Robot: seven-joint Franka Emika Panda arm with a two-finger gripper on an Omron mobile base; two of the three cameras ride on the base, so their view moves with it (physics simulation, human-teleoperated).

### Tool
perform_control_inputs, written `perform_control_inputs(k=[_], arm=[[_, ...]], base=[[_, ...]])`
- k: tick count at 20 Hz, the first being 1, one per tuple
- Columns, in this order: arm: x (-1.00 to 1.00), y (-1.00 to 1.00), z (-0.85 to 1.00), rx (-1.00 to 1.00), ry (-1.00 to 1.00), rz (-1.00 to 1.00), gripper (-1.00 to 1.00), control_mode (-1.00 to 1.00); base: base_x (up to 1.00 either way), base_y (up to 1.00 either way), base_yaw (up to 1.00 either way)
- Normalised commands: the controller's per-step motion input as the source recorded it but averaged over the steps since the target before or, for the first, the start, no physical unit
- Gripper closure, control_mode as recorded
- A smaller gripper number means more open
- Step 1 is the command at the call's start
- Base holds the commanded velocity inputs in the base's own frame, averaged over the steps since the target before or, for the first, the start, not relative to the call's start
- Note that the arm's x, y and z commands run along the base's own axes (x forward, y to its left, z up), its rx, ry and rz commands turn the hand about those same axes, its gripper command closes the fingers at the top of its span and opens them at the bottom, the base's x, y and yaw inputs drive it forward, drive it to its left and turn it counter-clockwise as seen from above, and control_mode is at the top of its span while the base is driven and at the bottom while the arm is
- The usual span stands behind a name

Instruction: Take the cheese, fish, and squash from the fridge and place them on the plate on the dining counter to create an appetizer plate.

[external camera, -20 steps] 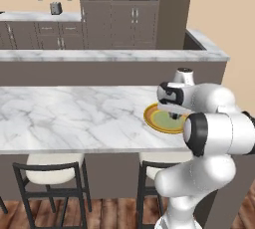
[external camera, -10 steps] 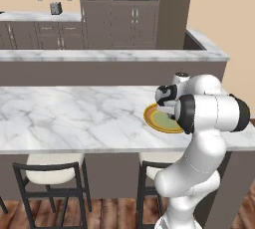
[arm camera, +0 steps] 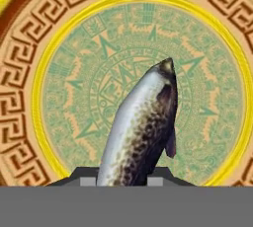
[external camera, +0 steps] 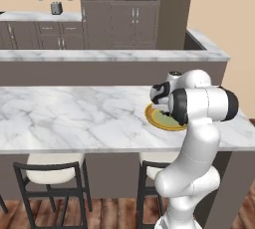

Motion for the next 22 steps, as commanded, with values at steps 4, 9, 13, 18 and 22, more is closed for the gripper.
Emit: perform_control_inputs(k=[4,9,13,18,22], arm=[[0.22,-0.03,-0.43,0.00,0.00,0.00,-1.00,-1.00],[0.06,-0.03,-0.30,0.00,0.00,0.00,-1.00,-1.00],[-0.28,-0.12,0.14,0.00,-0.10,0.00,-1.00,-1.00],[-0.38,-0.11,0.56,0.00,-0.16,0.00,-1.00,-1.00],[-0.77,0.00,0.93,-0.01,-0.16,0.00,-1.00,-1.00]], base=[[0.00,0.00,0.00],[0.00,0.00,0.00],[0.00,0.00,0.00],[0.00,0.00,0.00],[0.00,0.00,0.00]])
